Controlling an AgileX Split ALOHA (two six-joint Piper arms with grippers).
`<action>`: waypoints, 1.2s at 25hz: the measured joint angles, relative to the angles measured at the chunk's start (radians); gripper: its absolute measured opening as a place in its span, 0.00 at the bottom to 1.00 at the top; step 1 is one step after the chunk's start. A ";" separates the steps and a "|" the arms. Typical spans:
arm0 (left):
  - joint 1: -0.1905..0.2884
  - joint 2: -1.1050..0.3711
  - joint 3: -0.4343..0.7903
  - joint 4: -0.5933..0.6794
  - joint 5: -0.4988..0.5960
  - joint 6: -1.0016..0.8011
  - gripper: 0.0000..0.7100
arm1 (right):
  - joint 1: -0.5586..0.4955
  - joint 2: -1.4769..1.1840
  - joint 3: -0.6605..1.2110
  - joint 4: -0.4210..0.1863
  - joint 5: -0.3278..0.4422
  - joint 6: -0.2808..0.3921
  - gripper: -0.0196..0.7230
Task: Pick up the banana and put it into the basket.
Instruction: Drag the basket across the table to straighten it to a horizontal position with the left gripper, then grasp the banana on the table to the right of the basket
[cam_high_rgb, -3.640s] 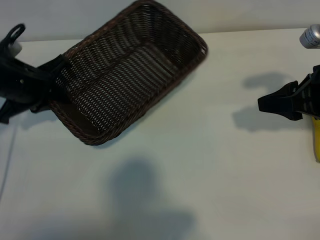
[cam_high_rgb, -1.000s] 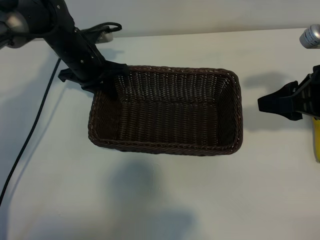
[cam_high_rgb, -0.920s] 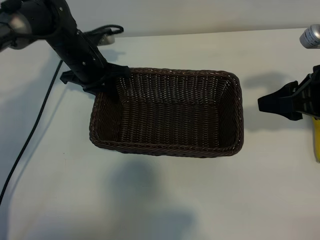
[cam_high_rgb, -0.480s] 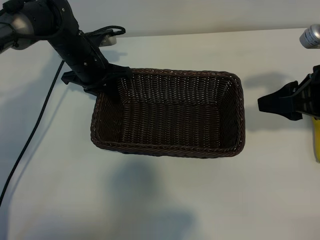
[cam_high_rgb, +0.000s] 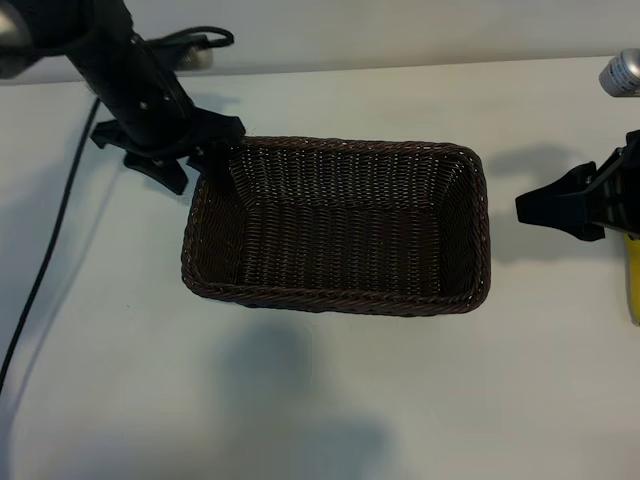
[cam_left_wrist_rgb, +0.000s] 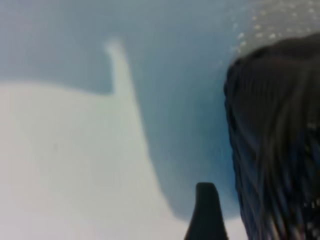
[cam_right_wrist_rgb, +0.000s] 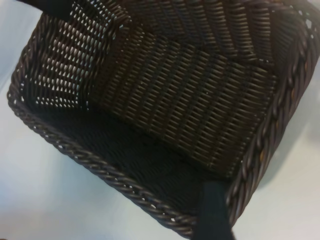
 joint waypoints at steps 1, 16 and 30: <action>0.000 -0.013 0.000 0.004 0.017 -0.001 0.81 | 0.000 0.000 0.000 0.000 0.000 0.000 0.73; 0.126 -0.159 -0.015 0.263 0.042 -0.116 0.81 | 0.000 0.000 0.000 0.000 0.000 0.000 0.73; 0.247 -0.311 -0.005 0.307 0.042 -0.126 0.81 | 0.000 0.000 0.000 0.000 0.000 0.000 0.73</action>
